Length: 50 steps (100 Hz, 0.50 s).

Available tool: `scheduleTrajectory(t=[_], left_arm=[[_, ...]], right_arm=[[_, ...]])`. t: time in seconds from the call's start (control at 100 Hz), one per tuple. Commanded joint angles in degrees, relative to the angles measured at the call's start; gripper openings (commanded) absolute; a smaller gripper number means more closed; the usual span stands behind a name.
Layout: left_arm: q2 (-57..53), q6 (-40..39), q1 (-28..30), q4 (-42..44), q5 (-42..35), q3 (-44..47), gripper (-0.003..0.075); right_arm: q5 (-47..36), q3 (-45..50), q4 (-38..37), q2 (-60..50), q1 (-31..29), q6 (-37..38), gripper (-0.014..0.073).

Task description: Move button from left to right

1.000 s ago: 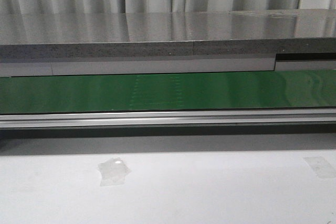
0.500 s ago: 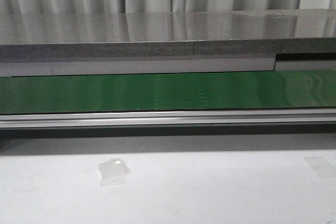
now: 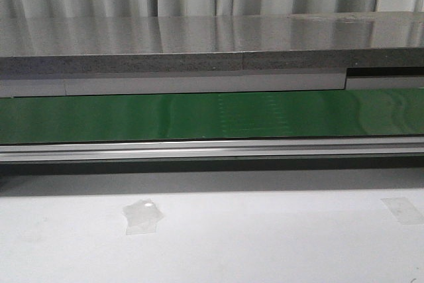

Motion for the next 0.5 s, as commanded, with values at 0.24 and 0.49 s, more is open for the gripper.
scheduleTrajectory(t=[0.24,0.49], left_arm=[[0.5,-0.3,-0.5,-1.0,-4.0,-1.5,-0.0020],[0.5,-0.3,-0.5,-1.0,-4.0,-1.5,-0.0020]], right_arm=[[-12.1,11.0,-6.2,-10.2,0.1,10.8,-0.0068],[-12.1,16.0,-6.2,-19.6,0.1,10.8,-0.0068]])
